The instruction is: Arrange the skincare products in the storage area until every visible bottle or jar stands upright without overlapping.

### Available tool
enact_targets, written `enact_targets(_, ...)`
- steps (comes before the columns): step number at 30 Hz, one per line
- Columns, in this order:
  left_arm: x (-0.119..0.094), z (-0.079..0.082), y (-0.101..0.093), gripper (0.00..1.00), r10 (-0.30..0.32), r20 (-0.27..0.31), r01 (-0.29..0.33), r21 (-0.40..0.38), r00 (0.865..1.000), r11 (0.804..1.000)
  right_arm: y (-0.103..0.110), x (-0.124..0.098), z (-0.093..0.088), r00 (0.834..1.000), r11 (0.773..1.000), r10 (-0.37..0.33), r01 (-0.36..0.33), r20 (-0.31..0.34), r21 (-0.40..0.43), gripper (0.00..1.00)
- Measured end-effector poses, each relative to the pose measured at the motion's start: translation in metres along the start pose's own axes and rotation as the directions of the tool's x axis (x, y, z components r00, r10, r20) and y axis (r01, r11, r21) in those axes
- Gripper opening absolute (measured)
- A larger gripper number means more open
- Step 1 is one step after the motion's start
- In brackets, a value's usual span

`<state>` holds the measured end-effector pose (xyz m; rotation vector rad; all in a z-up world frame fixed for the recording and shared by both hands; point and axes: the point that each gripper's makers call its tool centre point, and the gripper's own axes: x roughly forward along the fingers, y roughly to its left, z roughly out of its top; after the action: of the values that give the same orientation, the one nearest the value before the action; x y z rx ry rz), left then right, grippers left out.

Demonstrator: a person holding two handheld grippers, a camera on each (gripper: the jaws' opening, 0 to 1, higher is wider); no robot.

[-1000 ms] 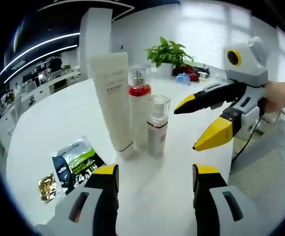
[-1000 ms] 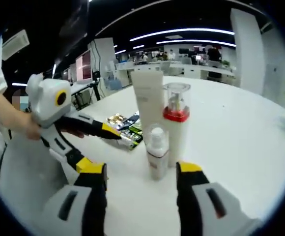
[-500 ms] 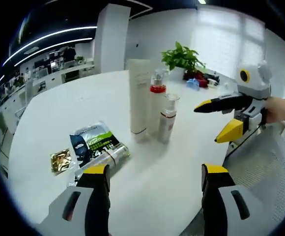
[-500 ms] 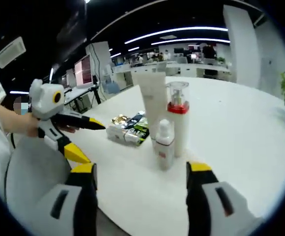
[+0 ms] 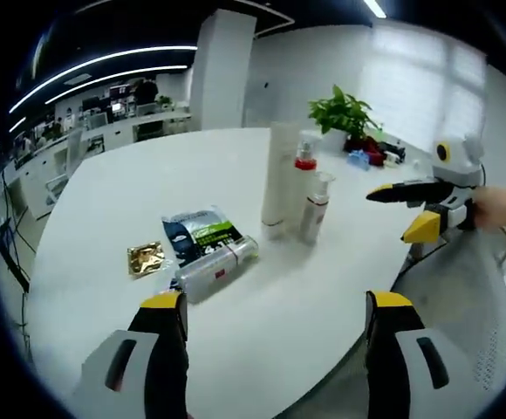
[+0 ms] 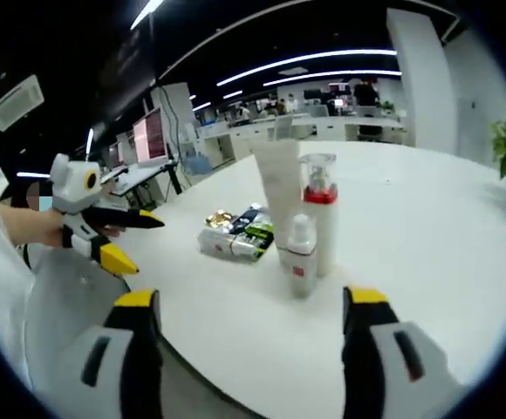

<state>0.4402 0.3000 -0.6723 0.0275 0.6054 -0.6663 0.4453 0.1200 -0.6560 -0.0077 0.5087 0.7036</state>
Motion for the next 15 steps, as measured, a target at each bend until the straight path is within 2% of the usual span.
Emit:
enact_targets(8,-0.022,-0.001,0.006,0.89,0.023,0.011,-0.023,-0.03,1.0,0.999,0.004,-0.011,0.004,1.0,1.0,-0.012,0.012,0.016,0.004,0.9)
enact_targets(15,-0.034,-0.004,0.008,0.95,0.035,0.01,-0.035,-0.019,0.999,0.999,0.005,-0.016,0.008,0.999,1.0,-0.028,0.028,0.034,0.011,0.95)
